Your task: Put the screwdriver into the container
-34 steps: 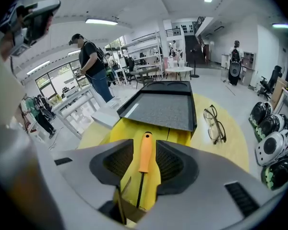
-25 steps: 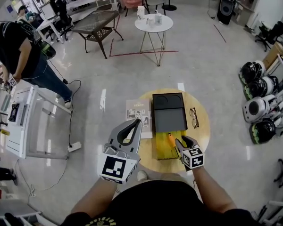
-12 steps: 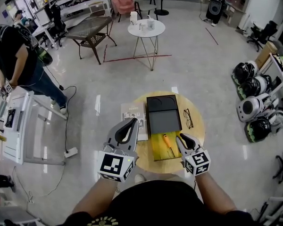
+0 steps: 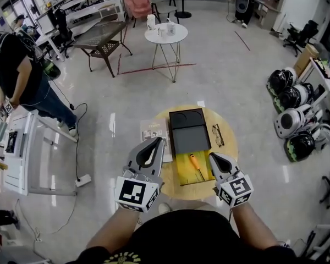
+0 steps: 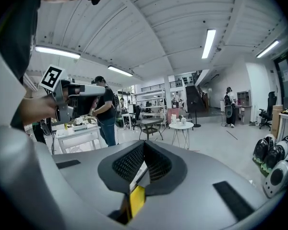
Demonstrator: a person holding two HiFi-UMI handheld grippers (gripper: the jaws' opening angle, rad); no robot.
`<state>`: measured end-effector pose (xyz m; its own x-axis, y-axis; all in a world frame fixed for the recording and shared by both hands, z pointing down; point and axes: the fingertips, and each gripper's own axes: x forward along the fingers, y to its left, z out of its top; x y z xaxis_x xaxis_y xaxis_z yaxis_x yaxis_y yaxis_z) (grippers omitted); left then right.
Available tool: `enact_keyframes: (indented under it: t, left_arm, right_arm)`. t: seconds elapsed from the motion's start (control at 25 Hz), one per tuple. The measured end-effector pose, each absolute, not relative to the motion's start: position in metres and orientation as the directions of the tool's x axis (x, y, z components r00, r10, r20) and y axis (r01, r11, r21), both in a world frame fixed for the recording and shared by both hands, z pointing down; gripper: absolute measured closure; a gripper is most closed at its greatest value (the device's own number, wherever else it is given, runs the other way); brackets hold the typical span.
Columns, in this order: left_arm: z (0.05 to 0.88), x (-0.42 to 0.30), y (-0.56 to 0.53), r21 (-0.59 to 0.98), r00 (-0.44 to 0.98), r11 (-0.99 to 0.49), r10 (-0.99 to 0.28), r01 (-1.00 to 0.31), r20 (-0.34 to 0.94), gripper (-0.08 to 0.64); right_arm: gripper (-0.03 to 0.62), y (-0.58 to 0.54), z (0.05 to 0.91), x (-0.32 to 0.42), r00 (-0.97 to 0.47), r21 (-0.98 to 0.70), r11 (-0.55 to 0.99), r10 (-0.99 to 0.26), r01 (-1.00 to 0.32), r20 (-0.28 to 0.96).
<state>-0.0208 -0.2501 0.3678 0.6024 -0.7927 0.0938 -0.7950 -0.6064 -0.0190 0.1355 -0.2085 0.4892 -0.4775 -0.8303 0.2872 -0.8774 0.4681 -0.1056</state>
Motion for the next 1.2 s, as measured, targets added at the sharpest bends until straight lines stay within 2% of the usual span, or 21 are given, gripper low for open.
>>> enact_keyframes:
  t: [0.92, 1.2]
  left_arm:
    - [0.354, -0.06, -0.223, -0.058, 0.619, -0.623, -0.782, -0.78, 0.074, 0.545]
    - [0.359, -0.077, -0.216, -0.025, 0.622, -0.625, -0.779, -0.78, 0.076, 0.545]
  right_arm:
    - [0.578, -0.185, 0.408, 0.117, -0.425, -0.061, 0.421, -0.886, -0.905, 0.186]
    - [0.578, -0.178, 0.4, 0.108, -0.425, -0.038, 0.425, -0.887, -0.904, 0.179]
